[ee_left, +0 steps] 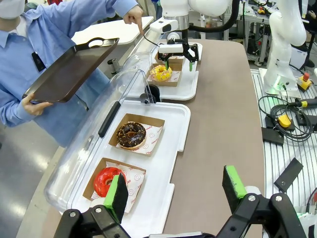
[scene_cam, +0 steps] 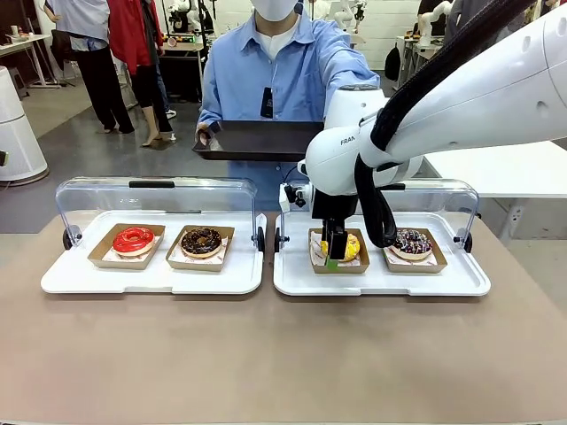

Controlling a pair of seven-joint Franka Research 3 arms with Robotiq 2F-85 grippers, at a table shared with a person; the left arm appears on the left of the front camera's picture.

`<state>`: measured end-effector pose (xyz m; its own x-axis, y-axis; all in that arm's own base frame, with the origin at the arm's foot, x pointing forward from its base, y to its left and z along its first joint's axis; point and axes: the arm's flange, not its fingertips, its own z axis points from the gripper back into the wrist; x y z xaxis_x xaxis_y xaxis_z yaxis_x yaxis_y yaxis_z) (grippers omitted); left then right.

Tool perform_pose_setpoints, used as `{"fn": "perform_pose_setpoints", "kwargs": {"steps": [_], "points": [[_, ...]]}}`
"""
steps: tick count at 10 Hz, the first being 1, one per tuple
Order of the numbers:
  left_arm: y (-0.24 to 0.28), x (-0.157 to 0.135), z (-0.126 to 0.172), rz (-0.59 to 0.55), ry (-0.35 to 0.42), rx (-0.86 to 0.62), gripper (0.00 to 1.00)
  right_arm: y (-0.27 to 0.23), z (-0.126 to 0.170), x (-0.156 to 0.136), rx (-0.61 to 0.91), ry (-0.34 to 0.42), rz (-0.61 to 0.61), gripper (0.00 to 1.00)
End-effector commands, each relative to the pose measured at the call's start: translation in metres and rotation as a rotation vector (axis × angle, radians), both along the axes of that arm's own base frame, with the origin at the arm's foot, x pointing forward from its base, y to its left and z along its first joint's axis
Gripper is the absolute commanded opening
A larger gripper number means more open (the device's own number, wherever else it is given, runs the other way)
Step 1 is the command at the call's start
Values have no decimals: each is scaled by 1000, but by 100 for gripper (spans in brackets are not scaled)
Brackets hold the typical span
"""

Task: Provide the desired donut to the person.
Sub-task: Pick up and lift the Paper togo box containing the Donut pointed at by the person.

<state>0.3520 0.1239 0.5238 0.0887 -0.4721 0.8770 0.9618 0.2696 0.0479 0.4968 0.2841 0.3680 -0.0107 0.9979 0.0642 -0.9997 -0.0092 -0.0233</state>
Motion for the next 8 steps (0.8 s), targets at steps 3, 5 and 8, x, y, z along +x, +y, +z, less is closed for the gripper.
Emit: {"fn": "perform_pose_setpoints", "kwargs": {"steps": [3,5,8], "points": [[1,0,1,-4,-6,-9,100,-1,0,-3,-9,-1,-12,100],[1,0,1,-4,-6,-9,100,4,-7,-1,7,-29,27,100],[1,0,1,-4,-6,-9,100,11,-18,-4,-5,-54,24,100]]}}
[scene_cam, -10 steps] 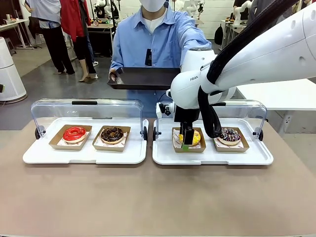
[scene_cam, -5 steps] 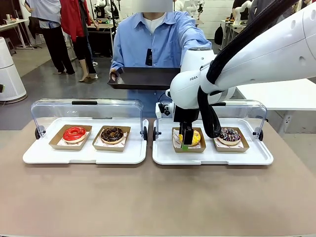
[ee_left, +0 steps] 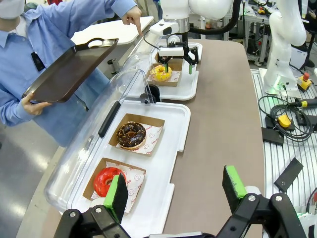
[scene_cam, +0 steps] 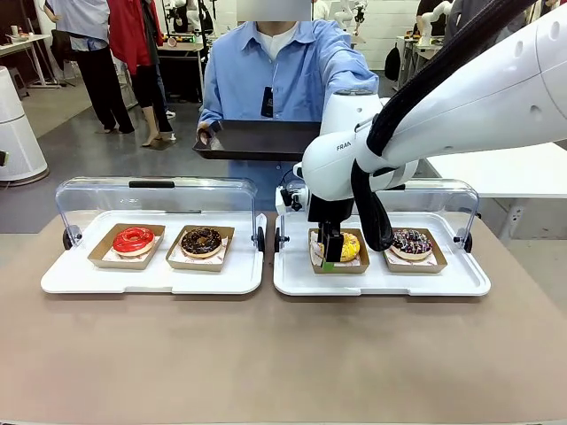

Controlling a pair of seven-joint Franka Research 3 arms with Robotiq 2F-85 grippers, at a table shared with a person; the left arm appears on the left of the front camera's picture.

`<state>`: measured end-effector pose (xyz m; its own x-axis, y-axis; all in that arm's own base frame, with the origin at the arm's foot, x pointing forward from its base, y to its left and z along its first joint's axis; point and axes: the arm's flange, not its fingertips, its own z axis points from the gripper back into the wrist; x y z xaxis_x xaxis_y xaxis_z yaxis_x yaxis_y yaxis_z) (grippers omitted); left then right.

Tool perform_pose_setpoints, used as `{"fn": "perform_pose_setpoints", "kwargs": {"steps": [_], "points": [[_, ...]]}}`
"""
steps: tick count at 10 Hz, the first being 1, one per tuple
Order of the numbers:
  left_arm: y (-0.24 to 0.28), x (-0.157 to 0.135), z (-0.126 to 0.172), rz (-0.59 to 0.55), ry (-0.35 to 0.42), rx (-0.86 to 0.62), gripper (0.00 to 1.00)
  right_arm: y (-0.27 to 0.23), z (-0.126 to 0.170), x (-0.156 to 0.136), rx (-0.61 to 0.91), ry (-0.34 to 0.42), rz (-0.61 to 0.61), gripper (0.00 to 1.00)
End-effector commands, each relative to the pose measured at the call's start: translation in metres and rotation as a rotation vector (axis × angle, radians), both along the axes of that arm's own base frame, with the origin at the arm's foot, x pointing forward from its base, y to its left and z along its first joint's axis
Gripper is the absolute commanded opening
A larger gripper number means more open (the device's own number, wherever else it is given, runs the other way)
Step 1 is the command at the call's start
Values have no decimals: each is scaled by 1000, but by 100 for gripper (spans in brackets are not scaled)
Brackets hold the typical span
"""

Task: Provide the desired donut to the person.
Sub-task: Pick up and lift the Paper togo box containing the Donut pointed at by the person.

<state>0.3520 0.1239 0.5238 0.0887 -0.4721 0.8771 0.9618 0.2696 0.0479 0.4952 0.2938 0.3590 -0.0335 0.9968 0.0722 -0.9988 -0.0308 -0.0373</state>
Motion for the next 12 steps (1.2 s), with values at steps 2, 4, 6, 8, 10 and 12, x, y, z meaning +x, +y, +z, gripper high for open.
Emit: {"fn": "perform_pose_setpoints", "kwargs": {"steps": [2,4,6,8,10,12], "points": [[1,0,1,-4,-6,-9,100,8,-14,-4,-13,-60,7,100],[1,0,1,-4,-6,-9,100,12,-21,-2,-20,-52,10,100],[1,0,1,-4,-6,-9,100,11,-28,1,-25,-45,0,100],[1,0,1,-4,-6,-9,100,8,-34,5,-34,-36,-14,100],[1,0,1,-4,-6,-9,100,8,-38,7,-35,-28,-18,100],[1,0,1,-4,-6,-9,100,7,-42,10,-37,-24,-23,100]]}}
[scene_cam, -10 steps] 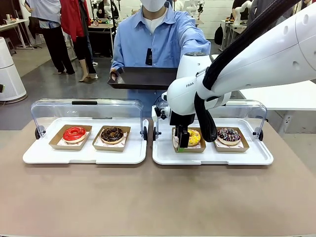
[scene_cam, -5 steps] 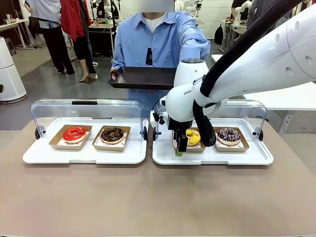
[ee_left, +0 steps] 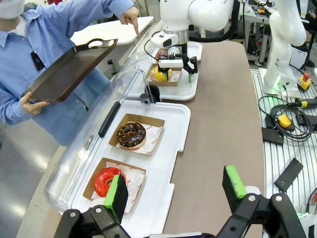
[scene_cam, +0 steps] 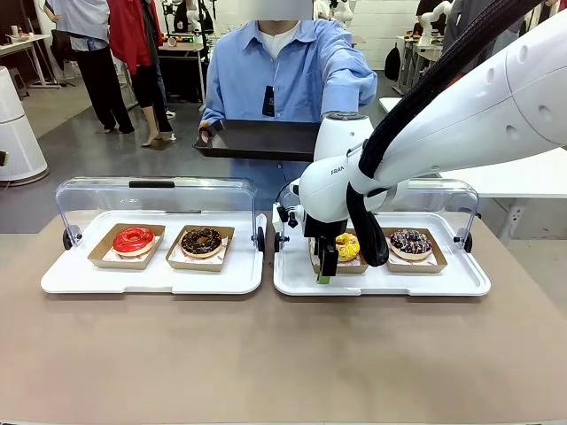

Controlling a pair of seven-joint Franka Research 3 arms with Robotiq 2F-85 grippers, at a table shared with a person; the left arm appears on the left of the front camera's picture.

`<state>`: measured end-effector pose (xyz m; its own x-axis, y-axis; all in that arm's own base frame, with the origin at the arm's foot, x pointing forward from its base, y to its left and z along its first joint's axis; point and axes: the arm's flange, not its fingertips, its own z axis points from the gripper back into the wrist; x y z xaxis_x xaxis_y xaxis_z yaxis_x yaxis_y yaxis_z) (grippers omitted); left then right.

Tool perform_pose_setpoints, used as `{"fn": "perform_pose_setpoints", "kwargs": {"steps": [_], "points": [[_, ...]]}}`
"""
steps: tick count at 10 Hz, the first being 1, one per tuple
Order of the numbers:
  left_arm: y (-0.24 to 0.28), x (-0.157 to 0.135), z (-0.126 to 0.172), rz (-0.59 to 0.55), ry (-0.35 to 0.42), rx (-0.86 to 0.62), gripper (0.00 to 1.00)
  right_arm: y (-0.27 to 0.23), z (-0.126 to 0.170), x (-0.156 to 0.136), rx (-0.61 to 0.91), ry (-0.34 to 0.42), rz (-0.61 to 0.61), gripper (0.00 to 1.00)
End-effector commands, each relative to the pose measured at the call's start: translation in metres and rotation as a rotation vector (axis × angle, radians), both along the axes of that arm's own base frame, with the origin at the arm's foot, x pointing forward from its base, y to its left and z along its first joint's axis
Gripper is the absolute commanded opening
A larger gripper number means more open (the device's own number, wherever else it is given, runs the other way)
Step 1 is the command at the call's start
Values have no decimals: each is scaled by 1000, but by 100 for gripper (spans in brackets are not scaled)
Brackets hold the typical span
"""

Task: Provide the desired donut to the person.
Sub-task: Pick up and lift the Paper togo box containing the Donut pointed at by the person.

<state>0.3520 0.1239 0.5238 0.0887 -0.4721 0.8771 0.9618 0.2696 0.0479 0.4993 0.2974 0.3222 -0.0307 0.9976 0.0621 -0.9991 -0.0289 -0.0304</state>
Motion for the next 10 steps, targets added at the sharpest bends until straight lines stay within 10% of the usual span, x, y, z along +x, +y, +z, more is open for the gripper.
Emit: {"fn": "perform_pose_setpoints", "kwargs": {"steps": [1,2,3,4,5,6,10], "points": [[1,0,1,-4,-6,-9,100,2,-6,7,-24,-33,-13,100],[1,0,1,-4,-6,-9,100,2,-7,7,-23,-32,-6,42],[1,0,1,-4,-6,-9,100,1,-7,7,-21,-31,-8,41],[1,0,1,-4,-6,-9,100,1,-6,7,-19,-35,-7,0],[1,0,1,-4,-6,-9,100,1,-6,7,-18,-37,-7,36],[1,0,1,-4,-6,-9,100,0,-6,7,-17,-39,-7,0],[1,0,1,-4,-6,-9,100,-1,-5,5,-15,-46,-6,0]]}}
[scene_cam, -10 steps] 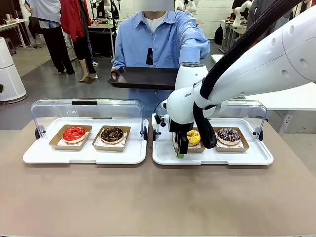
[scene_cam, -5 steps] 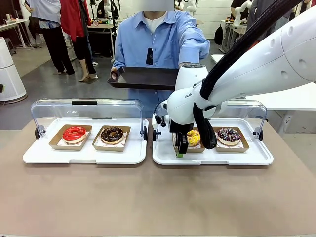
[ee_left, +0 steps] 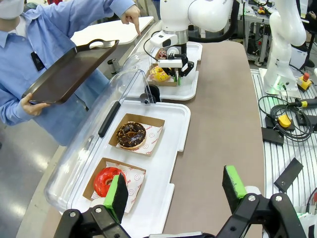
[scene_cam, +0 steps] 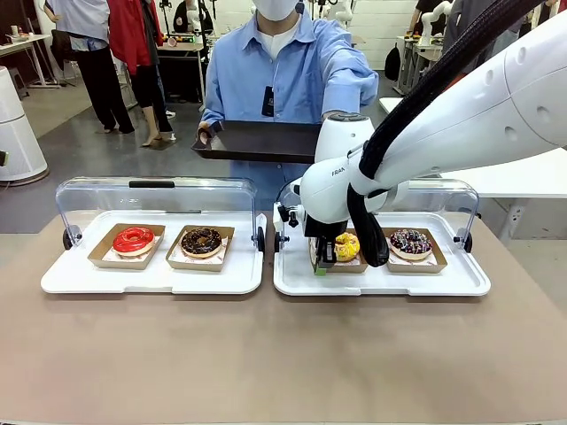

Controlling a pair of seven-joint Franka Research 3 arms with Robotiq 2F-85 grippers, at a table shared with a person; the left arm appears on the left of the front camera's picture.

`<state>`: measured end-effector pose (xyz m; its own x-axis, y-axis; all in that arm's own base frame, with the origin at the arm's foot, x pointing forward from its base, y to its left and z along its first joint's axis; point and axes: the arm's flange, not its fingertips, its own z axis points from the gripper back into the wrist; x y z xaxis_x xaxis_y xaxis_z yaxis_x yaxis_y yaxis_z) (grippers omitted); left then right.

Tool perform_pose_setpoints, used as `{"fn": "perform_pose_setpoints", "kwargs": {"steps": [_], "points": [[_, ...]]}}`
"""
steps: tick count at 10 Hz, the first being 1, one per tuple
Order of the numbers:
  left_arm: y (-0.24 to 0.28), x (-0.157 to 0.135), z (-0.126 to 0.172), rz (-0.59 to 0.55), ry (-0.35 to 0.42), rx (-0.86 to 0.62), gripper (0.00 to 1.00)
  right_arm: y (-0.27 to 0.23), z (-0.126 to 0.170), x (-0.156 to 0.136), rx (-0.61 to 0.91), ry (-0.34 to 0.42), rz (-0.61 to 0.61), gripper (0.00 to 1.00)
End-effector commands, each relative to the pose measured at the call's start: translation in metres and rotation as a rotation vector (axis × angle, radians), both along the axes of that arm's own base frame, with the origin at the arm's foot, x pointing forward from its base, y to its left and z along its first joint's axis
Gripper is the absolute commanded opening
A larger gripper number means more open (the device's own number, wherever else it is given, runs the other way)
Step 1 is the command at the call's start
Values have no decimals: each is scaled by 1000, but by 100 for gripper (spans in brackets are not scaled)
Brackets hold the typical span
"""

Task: Provide the desired donut to the person.
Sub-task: Pick up and lift the Paper togo box containing the Donut pointed at by the person.

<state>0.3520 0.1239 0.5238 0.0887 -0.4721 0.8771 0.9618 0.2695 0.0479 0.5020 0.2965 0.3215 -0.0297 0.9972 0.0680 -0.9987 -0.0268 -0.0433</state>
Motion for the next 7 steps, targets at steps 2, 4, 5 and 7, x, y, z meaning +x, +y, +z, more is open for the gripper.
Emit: {"fn": "perform_pose_setpoints", "kwargs": {"steps": [2,4,5,7], "points": [[1,0,1,-4,-6,-9,100,0,-4,1,-22,-35,2,0],[1,0,1,-4,-6,-9,100,7,2,-8,-41,-33,18,0],[1,0,1,-4,-6,-9,100,18,17,-20,-43,20,25,0],[1,0,1,-4,-6,-9,100,43,70,-53,-73,94,52,0]]}}
